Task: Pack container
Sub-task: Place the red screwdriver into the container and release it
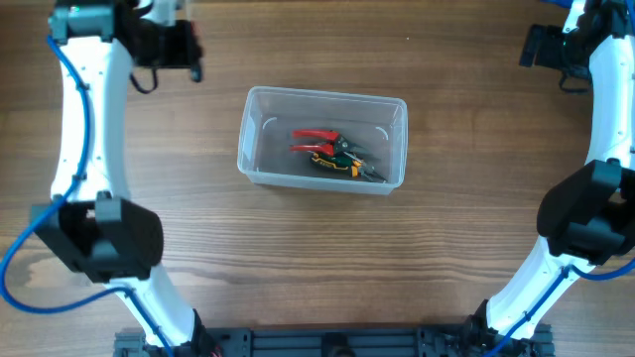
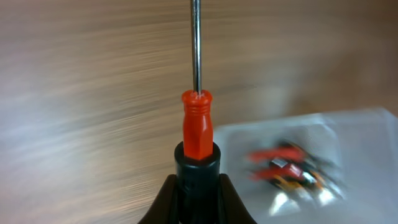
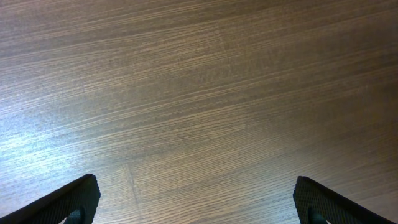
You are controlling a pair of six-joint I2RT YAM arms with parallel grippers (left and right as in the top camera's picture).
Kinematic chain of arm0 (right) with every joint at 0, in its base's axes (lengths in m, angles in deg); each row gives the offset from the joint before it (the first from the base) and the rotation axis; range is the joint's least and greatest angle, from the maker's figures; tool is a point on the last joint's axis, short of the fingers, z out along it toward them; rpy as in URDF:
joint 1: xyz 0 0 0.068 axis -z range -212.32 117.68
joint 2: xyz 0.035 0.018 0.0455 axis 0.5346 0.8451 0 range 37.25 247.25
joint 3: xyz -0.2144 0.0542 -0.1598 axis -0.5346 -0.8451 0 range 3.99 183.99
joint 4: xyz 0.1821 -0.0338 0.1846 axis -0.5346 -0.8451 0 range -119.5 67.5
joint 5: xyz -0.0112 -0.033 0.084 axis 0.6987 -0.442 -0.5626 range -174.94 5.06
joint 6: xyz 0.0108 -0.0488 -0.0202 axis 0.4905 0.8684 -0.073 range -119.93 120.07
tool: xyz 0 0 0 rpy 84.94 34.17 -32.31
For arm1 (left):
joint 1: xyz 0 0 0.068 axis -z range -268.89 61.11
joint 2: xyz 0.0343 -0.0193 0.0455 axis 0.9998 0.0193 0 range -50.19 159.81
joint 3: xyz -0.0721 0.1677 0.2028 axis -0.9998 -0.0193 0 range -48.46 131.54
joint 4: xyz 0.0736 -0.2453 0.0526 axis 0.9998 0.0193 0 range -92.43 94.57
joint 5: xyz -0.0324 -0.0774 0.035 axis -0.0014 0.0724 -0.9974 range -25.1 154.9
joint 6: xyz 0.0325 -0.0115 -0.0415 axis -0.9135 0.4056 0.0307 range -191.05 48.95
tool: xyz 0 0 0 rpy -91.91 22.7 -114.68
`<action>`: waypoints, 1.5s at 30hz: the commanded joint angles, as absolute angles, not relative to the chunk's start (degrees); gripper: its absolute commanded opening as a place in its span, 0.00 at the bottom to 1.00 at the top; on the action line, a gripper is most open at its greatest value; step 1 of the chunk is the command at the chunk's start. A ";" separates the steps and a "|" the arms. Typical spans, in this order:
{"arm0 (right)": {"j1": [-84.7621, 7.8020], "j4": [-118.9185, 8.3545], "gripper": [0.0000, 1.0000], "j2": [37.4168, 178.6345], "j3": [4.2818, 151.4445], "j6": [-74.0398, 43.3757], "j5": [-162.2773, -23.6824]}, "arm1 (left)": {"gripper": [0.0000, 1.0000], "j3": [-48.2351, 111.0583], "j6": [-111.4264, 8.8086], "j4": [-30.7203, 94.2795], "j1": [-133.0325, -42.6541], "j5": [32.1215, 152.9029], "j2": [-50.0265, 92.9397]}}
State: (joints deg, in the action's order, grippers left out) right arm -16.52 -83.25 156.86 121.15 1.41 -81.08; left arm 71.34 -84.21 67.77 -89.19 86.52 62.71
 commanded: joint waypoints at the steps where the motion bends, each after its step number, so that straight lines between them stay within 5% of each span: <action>1: -16.70 -83.07 1.00 155.97 121.72 1.56 -81.82 | 0.04 71.76 -104.28 72.47 -81.01 93.82 61.99; 7: -16.70 -83.07 1.00 155.97 121.72 1.56 -81.82 | 0.04 71.74 -128.37 79.70 -66.48 91.09 63.21; 13: -16.70 -83.07 1.00 155.97 121.72 1.56 -81.82 | 0.04 71.65 -130.86 79.50 -60.62 87.68 66.65; 32: -16.70 -83.07 1.00 155.97 121.72 1.56 -81.82 | 0.04 71.65 -125.85 76.95 -61.54 82.37 85.49; 36: -16.70 -83.07 1.00 155.97 121.72 1.56 -81.82 | 0.49 71.65 -123.05 77.36 -61.52 82.37 85.49; 37: -16.70 -83.07 1.00 155.97 121.72 1.56 -81.82 | 0.74 71.65 -121.26 77.34 -61.52 82.39 85.49; 39: -16.70 -83.07 1.00 155.97 121.72 1.56 -81.82 | 0.99 71.65 -119.36 77.41 -61.54 82.39 85.49; 45: -16.70 -83.07 1.00 155.97 121.72 1.56 -81.82 | 1.00 71.67 -119.40 77.80 -61.69 82.61 82.45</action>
State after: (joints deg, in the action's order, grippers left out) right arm -16.50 -83.25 156.86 121.15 1.41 -81.08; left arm 71.50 -120.19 77.56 -61.21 82.09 84.98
